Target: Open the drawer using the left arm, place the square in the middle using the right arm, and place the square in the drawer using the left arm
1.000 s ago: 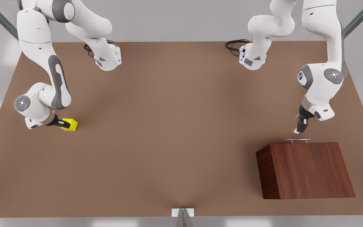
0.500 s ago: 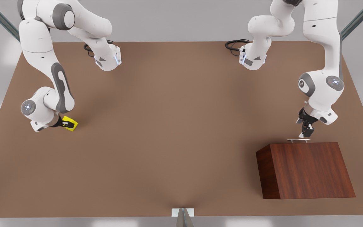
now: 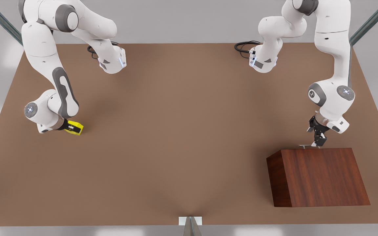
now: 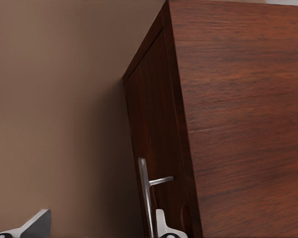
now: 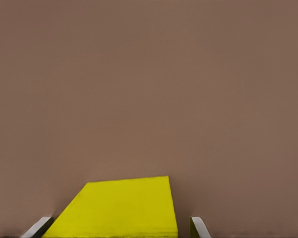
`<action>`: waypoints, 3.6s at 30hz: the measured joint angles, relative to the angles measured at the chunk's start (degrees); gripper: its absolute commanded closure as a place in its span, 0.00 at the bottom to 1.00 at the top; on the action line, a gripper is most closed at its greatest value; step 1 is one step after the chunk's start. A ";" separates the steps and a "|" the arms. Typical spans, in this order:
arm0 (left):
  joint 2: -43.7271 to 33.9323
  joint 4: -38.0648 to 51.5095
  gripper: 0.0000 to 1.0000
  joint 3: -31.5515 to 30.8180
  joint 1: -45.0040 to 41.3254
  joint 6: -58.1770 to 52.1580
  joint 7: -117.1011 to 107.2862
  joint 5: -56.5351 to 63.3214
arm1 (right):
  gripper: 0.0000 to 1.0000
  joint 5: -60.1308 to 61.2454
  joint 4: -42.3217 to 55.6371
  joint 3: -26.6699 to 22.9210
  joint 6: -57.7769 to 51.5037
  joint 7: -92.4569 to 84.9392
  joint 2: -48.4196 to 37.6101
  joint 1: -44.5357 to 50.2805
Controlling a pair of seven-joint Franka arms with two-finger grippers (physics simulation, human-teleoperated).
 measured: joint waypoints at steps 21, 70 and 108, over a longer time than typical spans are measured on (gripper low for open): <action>-4.59 -4.55 0.00 0.95 0.11 -8.28 -1.27 -1.22 | 0.37 0.26 4.92 5.30 -5.82 20.51 -3.77 10.00; 3.56 41.48 0.00 -5.18 -20.02 -58.98 66.98 3.28 | 0.00 -7.47 35.23 9.56 -42.88 33.00 -10.03 16.59; 22.52 21.09 0.00 -10.46 -38.76 -16.82 60.21 10.48 | 0.00 -13.01 48.59 7.64 -55.05 7.73 -12.08 7.60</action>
